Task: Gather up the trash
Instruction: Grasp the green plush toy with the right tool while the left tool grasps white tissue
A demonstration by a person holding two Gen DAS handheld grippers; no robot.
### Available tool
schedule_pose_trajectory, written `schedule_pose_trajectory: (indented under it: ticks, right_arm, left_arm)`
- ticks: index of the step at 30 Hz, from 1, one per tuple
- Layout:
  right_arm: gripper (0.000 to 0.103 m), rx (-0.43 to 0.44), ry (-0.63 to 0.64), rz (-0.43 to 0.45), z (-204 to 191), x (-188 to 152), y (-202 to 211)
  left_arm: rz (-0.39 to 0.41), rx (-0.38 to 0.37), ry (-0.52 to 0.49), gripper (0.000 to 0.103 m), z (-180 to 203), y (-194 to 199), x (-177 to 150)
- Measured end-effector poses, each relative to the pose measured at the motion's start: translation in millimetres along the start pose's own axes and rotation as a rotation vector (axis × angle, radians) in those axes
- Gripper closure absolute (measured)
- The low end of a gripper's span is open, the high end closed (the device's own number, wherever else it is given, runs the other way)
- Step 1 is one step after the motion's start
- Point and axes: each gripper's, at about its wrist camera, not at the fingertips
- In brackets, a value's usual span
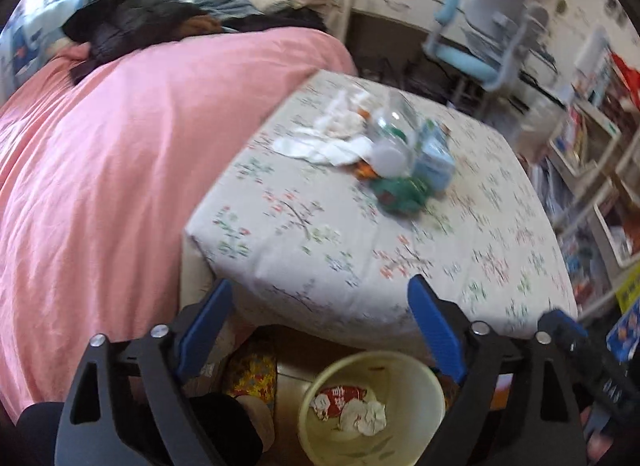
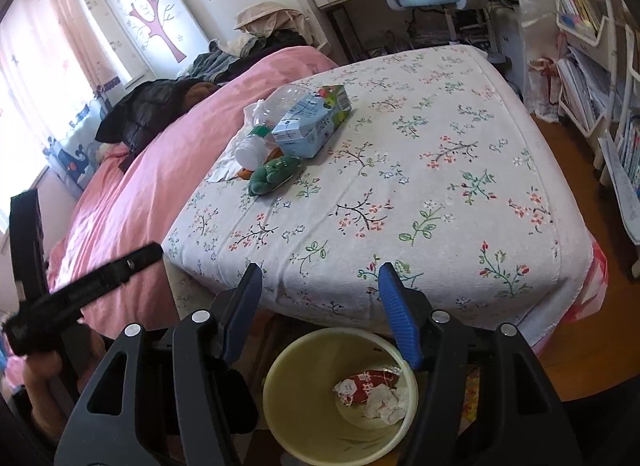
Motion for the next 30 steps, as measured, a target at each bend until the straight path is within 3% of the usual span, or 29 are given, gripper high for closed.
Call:
schedule_pose_trajectory:
  ticks: [11, 18, 21, 30]
  right_arm:
    - [0.043, 0.0, 0.075, 0.01, -19.6, 3.2, -6.7]
    - [0.043, 0.034, 0.153, -0.001, -53.1, 34.5, -34.3]
    - [0.043, 0.032, 0.202, -0.008, -70.5, 49.7, -53.9]
    - [0.041, -0.019, 0.267, -0.054, -101.9, 84.5, -126.9]
  left_arm:
    - [0.048, 0.009, 0.057, 0.016, -11.5, 2.7, 10.7]
    - [0.057, 0.016, -0.019, 0.016, -11.2, -7.7, 57.0]
    - [0.065, 0.053, -0.052, 0.016, -13.5, -18.8, 75.9]
    - [0.001, 0.026, -0.104, 0.016, -25.8, -73.1, 126.4]
Point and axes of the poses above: each gripper's, at about its wrist camera, not at the fingertips, and y roughly against the way its jaws point, z to its right, x to its top, and after that the axes turned 10 degrees about -x, right-handed
